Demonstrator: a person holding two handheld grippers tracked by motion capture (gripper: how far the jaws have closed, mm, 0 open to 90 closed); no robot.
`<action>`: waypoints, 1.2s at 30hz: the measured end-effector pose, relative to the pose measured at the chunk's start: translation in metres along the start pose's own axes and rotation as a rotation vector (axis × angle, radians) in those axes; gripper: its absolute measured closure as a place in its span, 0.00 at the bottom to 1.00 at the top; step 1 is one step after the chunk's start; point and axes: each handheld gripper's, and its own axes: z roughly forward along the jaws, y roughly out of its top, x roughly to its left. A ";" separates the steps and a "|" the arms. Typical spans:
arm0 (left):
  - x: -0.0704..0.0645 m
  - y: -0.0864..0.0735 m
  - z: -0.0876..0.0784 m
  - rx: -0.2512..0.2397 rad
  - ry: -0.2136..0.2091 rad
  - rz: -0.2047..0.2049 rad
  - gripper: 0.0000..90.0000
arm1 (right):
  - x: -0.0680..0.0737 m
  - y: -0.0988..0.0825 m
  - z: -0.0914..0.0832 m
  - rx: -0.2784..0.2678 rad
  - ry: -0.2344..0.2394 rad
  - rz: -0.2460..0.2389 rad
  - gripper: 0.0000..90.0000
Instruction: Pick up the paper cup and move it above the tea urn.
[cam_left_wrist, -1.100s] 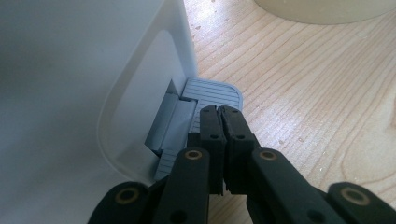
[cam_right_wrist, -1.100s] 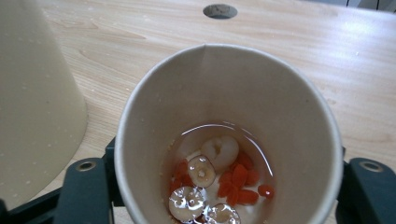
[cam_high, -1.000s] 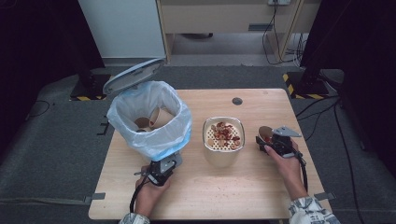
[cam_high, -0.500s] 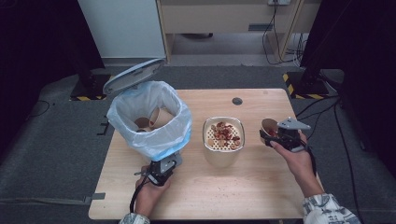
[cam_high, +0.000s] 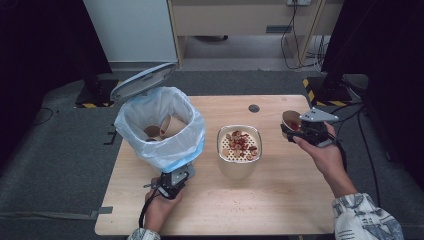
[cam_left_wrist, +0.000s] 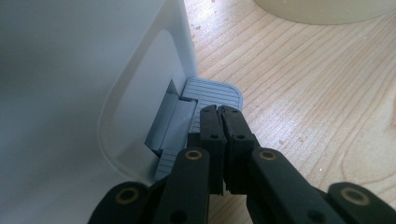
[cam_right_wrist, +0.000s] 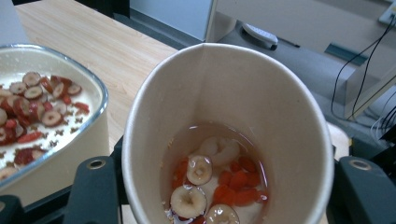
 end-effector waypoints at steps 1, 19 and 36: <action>0.000 0.000 0.000 0.001 -0.001 0.000 0.97 | 0.001 0.004 0.000 -0.001 0.000 -0.008 0.41; 0.001 0.001 0.000 0.007 -0.002 -0.004 0.97 | 0.017 0.051 0.012 -0.016 0.045 -0.108 0.41; 0.001 0.000 0.000 0.000 -0.005 -0.016 0.97 | 0.012 0.070 0.024 -0.022 0.061 -0.201 0.41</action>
